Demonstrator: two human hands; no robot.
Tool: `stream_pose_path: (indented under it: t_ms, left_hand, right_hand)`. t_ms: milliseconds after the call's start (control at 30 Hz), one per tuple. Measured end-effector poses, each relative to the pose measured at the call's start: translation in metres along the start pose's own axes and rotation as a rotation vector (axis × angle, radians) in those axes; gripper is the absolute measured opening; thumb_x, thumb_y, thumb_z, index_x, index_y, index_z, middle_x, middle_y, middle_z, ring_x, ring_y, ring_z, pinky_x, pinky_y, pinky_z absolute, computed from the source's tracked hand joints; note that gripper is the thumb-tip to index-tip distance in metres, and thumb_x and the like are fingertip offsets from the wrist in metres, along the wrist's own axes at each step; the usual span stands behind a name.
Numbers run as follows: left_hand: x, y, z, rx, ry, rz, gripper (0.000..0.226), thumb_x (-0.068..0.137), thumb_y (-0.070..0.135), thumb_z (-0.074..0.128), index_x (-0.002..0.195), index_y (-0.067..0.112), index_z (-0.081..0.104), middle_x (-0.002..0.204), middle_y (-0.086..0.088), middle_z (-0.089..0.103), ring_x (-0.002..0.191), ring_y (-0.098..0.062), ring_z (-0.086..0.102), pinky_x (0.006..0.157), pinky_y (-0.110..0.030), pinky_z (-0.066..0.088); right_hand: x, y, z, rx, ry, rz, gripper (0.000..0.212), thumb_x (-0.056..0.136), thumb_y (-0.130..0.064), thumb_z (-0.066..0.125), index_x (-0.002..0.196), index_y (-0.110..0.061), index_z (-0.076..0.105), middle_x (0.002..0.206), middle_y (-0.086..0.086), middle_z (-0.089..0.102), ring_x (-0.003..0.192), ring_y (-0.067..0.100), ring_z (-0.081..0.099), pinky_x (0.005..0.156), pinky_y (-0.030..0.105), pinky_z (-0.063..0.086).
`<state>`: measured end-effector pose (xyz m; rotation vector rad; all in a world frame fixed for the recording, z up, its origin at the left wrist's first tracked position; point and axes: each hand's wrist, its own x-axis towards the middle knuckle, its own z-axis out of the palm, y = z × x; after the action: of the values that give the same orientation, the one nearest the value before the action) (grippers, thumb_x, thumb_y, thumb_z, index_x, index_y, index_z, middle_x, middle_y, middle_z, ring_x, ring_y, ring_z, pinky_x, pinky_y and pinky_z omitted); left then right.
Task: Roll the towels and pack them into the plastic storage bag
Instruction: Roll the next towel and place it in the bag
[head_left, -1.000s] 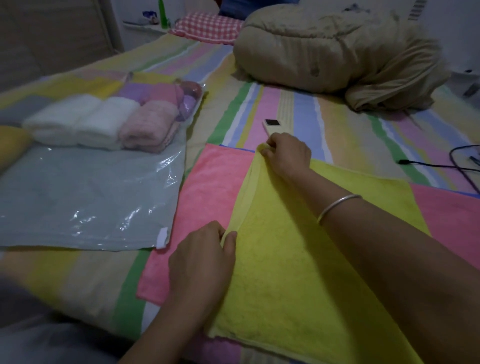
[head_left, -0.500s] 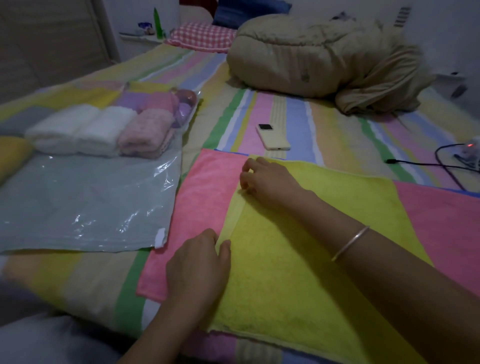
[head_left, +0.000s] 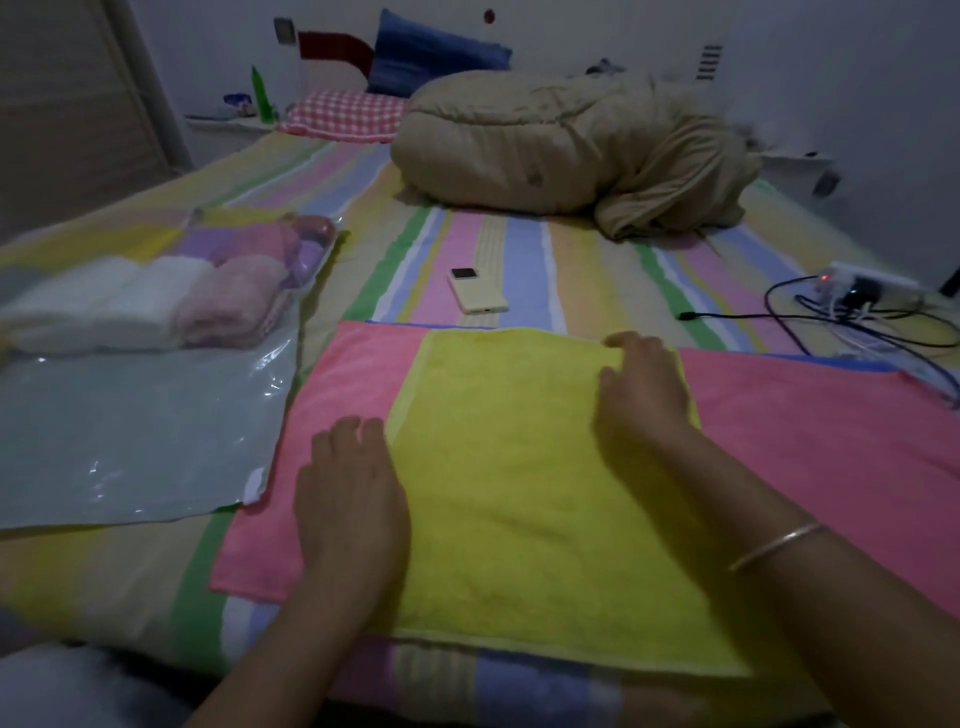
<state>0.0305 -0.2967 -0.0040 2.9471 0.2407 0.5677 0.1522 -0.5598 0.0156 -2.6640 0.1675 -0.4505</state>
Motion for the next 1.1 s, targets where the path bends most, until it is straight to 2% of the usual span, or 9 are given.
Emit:
stream_pose_path:
  t_ms: [167, 267, 400, 467, 567, 700, 800, 933, 1100]
  left_hand:
    - [-0.018, 0.087, 0.010, -0.334, 0.054, 0.418, 0.045, 0.076, 0.018, 0.053, 0.120, 0.012, 0.062, 0.132, -0.015, 0.057, 0.116, -0.031, 0.058, 0.095, -0.043, 0.050]
    - [-0.035, 0.129, 0.021, -0.365, -0.085, 0.505, 0.049, 0.081, 0.030, 0.039, 0.123, 0.017, 0.061, 0.134, -0.011, 0.057, 0.123, -0.026, 0.055, 0.102, -0.049, 0.044]
    - [-0.040, 0.144, 0.035, -0.235, -0.331, 0.430, 0.063, 0.087, 0.049, 0.024, 0.133, 0.019, 0.056, 0.143, -0.013, 0.048, 0.136, -0.028, 0.041, 0.112, -0.056, 0.023]
    - [-0.038, 0.143, 0.036, -0.330, -0.370, 0.432, 0.077, 0.082, 0.056, 0.008, 0.143, 0.023, 0.041, 0.155, -0.007, 0.029, 0.146, -0.021, 0.020, 0.119, -0.047, 0.002]
    - [-0.029, 0.132, 0.020, -0.782, -0.384, 0.289, 0.065, 0.086, 0.053, 0.017, 0.136, 0.024, 0.049, 0.146, 0.003, 0.043, 0.137, -0.008, 0.033, 0.119, -0.029, 0.012]
    - [0.001, 0.103, 0.004, -1.289, -0.453, -0.174, 0.022, 0.094, 0.030, 0.046, 0.102, 0.023, 0.065, 0.104, 0.004, 0.066, 0.097, -0.010, 0.061, 0.087, -0.030, 0.051]
    - [0.023, 0.065, -0.008, -1.539, -0.676, -0.658, 0.025, 0.101, 0.018, 0.036, 0.106, 0.011, 0.060, 0.107, -0.009, 0.065, 0.090, -0.022, 0.065, 0.065, -0.037, 0.057]
    - [0.037, 0.006, -0.019, -1.590, -0.835, -0.898, 0.043, 0.102, 0.039, 0.032, 0.105, 0.003, 0.056, 0.098, -0.018, 0.068, 0.083, -0.031, 0.067, 0.058, -0.045, 0.058]
    - [0.043, -0.013, -0.019, -1.429, -0.935, -0.823, 0.055, 0.091, 0.058, 0.046, 0.108, 0.007, 0.059, 0.087, -0.011, 0.070, 0.077, -0.024, 0.068, 0.061, -0.041, 0.060]
  right_hand:
    - [-0.001, 0.073, -0.045, 0.141, -0.276, 0.483, 0.041, 0.089, -0.031, 0.060, 0.122, -0.018, 0.040, 0.113, 0.013, 0.054, 0.091, 0.030, 0.059, 0.076, 0.039, 0.052]
    - [-0.009, 0.077, -0.058, 0.400, -0.410, 0.491, 0.031, 0.091, -0.019, 0.062, 0.119, -0.015, 0.047, 0.087, 0.009, 0.058, 0.068, 0.018, 0.054, 0.054, 0.027, 0.044]
    - [-0.018, 0.080, -0.072, 0.510, -0.530, 0.416, 0.035, 0.093, -0.001, 0.054, 0.124, -0.017, 0.056, 0.102, 0.010, 0.060, 0.067, 0.017, 0.051, 0.059, 0.027, 0.047]
    - [-0.016, 0.073, -0.080, 0.551, -0.497, 0.400, 0.040, 0.093, 0.001, 0.052, 0.128, -0.016, 0.058, 0.109, 0.009, 0.060, 0.074, 0.018, 0.054, 0.068, 0.030, 0.050]
    - [-0.005, 0.035, -0.092, 0.653, -0.434, 0.336, 0.041, 0.092, 0.001, 0.052, 0.130, -0.015, 0.058, 0.116, 0.011, 0.060, 0.094, 0.020, 0.058, 0.085, 0.033, 0.050]
    - [0.009, -0.055, -0.081, 0.729, -0.422, 0.217, 0.037, 0.089, 0.004, 0.056, 0.126, 0.000, 0.057, 0.065, 0.008, 0.048, 0.045, 0.008, 0.046, 0.047, 0.020, 0.042]
    - [0.008, -0.119, -0.050, 0.860, -0.572, 0.236, 0.037, 0.090, 0.004, 0.057, 0.127, 0.005, 0.051, 0.074, 0.011, 0.052, 0.043, 0.008, 0.055, 0.051, 0.022, 0.052]
    - [0.008, -0.148, -0.020, 0.982, -0.756, 0.303, 0.050, 0.095, 0.006, 0.048, 0.142, -0.008, 0.039, 0.136, 0.016, 0.045, 0.098, 0.031, 0.064, 0.073, 0.036, 0.059]
    - [0.018, -0.105, -0.017, 0.601, -0.522, 0.180, 0.033, 0.093, 0.004, 0.042, 0.118, -0.010, 0.060, 0.124, 0.019, 0.058, 0.084, 0.024, 0.057, 0.064, 0.031, 0.051]
